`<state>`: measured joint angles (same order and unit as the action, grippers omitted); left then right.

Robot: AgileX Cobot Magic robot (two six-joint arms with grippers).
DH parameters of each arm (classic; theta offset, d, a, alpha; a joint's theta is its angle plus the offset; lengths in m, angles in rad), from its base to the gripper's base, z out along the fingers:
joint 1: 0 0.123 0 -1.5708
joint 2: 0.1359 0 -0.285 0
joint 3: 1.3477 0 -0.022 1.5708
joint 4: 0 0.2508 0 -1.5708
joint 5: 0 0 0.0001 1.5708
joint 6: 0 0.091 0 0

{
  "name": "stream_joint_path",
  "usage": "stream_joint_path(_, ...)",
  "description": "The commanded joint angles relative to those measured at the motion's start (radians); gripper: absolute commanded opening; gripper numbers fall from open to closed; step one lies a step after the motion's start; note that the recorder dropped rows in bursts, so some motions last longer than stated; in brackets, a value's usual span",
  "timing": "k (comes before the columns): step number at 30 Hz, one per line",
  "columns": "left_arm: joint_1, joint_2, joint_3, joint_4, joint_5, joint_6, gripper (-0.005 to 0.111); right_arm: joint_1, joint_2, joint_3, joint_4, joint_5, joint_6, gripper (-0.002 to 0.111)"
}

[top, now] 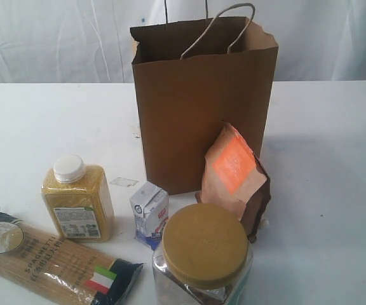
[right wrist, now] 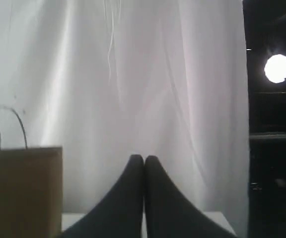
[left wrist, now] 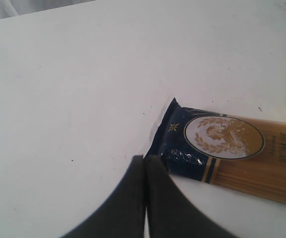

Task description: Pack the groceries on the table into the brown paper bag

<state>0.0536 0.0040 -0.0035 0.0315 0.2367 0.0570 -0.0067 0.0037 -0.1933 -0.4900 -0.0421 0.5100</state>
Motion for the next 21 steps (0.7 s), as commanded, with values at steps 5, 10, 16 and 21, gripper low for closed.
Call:
stream_joint_path(5, -0.006, -0.004, 0.004, 0.0, -0.005, -0.008, 0.0, -0.004, -0.004, 0.193, 0.412, 0.272, -0.424, 0.0)
stream_joint_path(10, -0.006, -0.004, 0.004, 0.0, -0.005, -0.008, 0.0, -0.004, -0.004, 0.193, 0.413, 0.359, -0.408, 0.0)
stream_joint_path(16, -0.006, -0.004, 0.004, 0.0, -0.005, -0.008, 0.0, -0.004, -0.004, 0.193, 0.413, 0.359, -0.408, 0.0)
stream_joint_path(21, -0.006, -0.004, 0.004, 0.0, -0.005, -0.008, 0.0, -0.004, -0.004, 0.193, 0.413, 0.362, -0.408, 0.0)
